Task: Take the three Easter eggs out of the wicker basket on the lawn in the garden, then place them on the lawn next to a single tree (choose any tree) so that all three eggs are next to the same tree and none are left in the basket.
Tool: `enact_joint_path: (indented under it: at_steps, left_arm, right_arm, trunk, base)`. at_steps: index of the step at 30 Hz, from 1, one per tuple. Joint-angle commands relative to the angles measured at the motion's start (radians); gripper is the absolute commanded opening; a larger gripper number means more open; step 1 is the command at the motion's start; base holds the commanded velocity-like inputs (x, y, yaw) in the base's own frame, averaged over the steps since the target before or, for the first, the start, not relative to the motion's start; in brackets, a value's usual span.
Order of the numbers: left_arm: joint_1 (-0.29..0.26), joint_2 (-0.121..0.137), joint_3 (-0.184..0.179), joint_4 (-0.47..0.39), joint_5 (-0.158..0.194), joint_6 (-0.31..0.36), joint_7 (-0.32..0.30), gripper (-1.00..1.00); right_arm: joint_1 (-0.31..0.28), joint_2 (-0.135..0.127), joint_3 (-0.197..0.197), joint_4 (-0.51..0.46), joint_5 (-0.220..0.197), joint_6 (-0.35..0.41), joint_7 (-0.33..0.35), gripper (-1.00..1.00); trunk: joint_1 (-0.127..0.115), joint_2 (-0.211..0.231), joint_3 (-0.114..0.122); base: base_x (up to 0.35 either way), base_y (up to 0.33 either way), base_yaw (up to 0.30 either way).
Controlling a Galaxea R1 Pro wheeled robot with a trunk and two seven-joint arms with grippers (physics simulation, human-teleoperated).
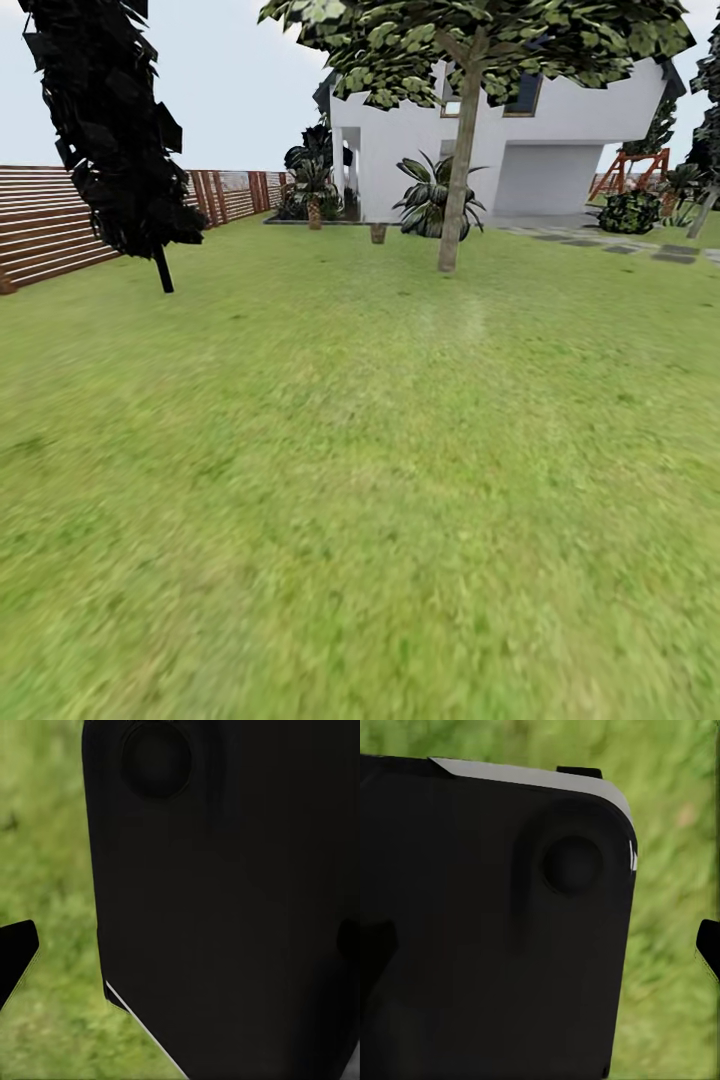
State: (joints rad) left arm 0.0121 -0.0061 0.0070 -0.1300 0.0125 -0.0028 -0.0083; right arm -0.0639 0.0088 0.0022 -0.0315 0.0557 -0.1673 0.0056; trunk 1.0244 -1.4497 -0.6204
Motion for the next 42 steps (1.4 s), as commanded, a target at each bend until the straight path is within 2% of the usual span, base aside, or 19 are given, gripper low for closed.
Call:
enact_joint_path:
  at_steps: [1, 42]
  left_arm:
    - [0.0, 0.0, 0.001, -0.002, 0.001, 0.0, -0.001, 1.0]
    - [0.0, 0.0, 0.001, -0.002, 0.001, 0.0, -0.001, 1.0]
  right_arm:
    - [-0.001, 0.0, -0.001, 0.001, 0.006, -0.003, 0.001, 1.0]
    - [-0.001, -0.001, -0.001, 0.001, 0.006, -0.003, -0.001, 1.0]
  trunk:
    - [0.001, 0.0, -0.001]
    - [0.001, 0.0, -0.001]
  base:
    - [0.341, 0.0, 0.0]
    - [0.341, 0.0, 0.012]
